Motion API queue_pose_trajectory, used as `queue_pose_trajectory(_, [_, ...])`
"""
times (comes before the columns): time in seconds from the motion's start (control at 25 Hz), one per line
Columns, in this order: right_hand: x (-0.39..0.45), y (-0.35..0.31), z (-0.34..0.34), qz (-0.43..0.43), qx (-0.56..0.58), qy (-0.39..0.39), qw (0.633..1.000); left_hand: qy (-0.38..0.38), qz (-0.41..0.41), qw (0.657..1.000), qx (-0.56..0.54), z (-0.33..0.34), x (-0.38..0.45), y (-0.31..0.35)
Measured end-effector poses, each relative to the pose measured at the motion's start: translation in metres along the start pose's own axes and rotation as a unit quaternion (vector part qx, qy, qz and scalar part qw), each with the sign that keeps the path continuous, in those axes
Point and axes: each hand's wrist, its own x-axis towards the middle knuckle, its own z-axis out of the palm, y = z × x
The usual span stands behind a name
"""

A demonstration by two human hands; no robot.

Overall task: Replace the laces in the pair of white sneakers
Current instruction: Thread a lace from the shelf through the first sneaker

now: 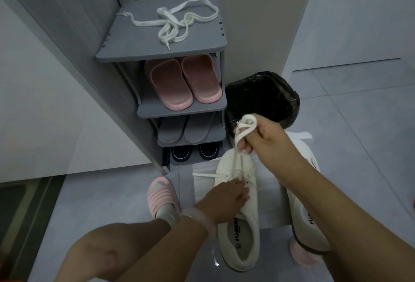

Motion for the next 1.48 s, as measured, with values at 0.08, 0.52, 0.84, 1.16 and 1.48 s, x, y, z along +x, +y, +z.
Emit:
queue_pose_trajectory(0.08, [0.000, 0.016, 0.002, 0.044, -0.026, -0.038, 0.998, 0.099, -0.080, 0.959, -0.253, -0.010, -0.001, -0.006])
queue_pose_trajectory(0.52, [-0.020, 0.099, 0.031, 0.062, -0.245, -0.215, 0.943, 0.260, -0.343, 0.511, -0.744, -0.030, 0.040, -0.052])
queue_pose_trajectory(0.84, [-0.022, 0.103, 0.032, 0.069, -0.204, -0.207, 0.954, 0.307, -0.291, 0.770, -0.478, -0.014, 0.054, -0.045])
queue_pose_trajectory(1.16, [-0.021, 0.076, 0.014, 0.148, 0.043, 0.004, 0.988, 0.352, -0.163, 0.918, -0.081, -0.011, 0.003, 0.001])
queue_pose_trajectory(1.48, [-0.007, 0.038, -0.001, 0.083, 0.102, 0.080, 0.988, 0.129, 0.023, 0.975, 0.180, 0.036, -0.011, -0.003])
